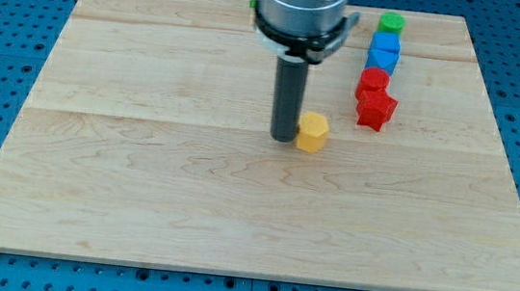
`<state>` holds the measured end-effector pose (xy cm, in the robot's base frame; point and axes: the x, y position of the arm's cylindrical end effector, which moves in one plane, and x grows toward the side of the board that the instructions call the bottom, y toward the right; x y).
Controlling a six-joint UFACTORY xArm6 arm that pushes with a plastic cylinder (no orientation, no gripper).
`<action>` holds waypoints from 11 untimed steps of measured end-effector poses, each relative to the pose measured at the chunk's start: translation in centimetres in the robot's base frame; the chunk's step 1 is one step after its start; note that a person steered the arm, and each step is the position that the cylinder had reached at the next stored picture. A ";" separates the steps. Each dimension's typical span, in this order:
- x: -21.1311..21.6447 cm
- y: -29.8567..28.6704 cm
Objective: Slightly push the red star towards right of the board
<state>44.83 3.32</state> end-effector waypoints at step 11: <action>-7.4 4.8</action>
